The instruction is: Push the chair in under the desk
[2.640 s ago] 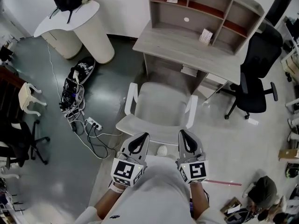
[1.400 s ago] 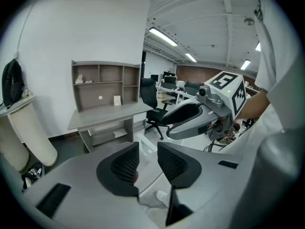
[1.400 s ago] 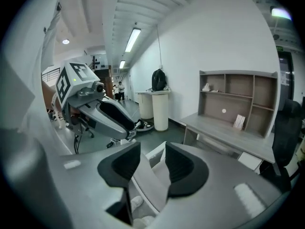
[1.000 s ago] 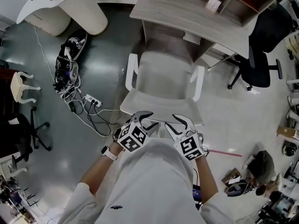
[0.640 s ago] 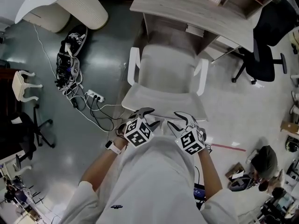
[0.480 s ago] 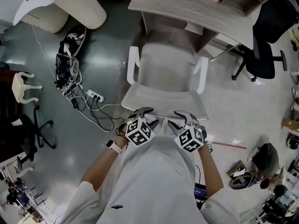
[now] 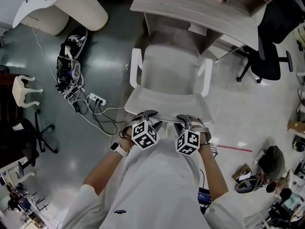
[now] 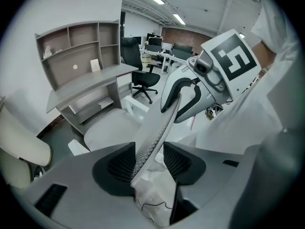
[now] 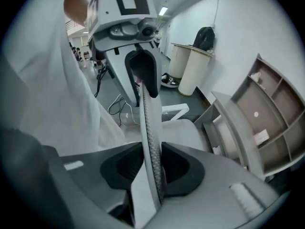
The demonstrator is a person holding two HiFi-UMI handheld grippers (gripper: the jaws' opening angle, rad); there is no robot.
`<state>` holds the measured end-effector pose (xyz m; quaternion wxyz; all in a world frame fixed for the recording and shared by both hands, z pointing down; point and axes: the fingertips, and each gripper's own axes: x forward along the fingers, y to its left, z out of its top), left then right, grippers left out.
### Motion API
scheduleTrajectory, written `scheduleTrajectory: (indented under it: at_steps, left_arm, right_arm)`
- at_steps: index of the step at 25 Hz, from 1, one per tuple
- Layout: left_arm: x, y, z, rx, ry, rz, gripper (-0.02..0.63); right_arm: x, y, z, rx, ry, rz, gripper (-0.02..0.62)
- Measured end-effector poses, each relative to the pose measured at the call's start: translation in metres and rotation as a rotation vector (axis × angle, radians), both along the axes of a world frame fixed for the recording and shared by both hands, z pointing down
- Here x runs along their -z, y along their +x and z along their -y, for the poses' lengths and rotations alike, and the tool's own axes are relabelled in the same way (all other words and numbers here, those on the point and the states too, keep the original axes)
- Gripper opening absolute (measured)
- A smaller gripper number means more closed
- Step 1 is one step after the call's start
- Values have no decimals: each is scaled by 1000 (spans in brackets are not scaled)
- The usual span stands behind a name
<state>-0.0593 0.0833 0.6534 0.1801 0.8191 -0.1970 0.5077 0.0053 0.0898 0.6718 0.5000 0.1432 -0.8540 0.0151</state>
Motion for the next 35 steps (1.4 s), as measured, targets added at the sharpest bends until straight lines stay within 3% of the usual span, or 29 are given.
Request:
scheduleTrajectory:
  at_steps: [8, 35]
  left_arm:
    - [-6, -2, 3, -15, 95, 62, 178]
    - [-7, 2, 98, -43, 121, 52, 178]
  right_arm:
    - [-3, -2, 1, 5, -22, 9, 121]
    - [-3, 2, 96, -55, 81, 17, 124]
